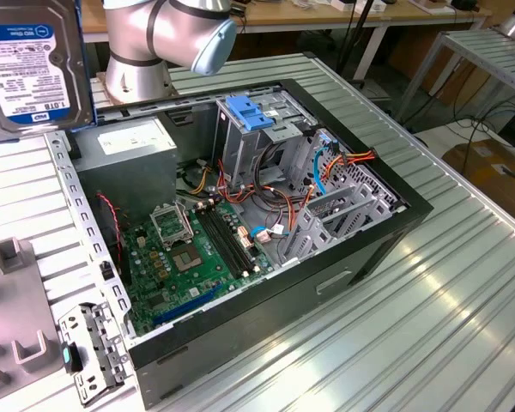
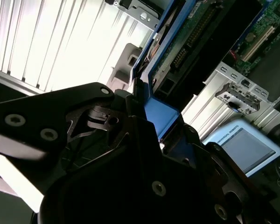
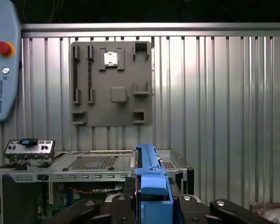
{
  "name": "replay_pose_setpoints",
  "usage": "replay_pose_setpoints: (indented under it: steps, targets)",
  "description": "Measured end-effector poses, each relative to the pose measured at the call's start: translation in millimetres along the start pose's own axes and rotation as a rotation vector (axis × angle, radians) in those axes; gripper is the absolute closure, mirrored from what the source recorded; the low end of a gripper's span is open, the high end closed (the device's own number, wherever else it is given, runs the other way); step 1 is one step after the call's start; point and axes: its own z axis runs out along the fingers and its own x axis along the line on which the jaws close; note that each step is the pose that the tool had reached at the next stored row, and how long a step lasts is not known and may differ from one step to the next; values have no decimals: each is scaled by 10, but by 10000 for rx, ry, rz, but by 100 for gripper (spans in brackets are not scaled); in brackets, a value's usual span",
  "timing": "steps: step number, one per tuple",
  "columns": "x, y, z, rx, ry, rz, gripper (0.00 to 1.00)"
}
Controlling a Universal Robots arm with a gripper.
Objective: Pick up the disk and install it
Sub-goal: 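Pick up the disk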
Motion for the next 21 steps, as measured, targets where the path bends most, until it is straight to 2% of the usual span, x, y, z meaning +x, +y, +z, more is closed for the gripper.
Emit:
replay_pose_setpoints:
  steps: [2, 4, 5, 6, 9, 12, 18, 19, 21]
  targets:
    - [-1, -57, 1, 0, 0, 0, 63]
    - [-2, -147, 3, 0, 0, 0, 63]
    - [-4, -234, 4, 0, 0, 0, 63]
    - [-5, -294, 5, 1, -1, 0, 63]
    - [-4, -399, 7, 0, 0, 4, 63]
    - [19, -454, 12, 0, 0, 9, 63]
    - [152, -484, 34, 1, -1, 21, 63]
    - [187, -508, 41, 0, 0, 20, 63]
    - [236, -598, 54, 0, 1, 21, 63]
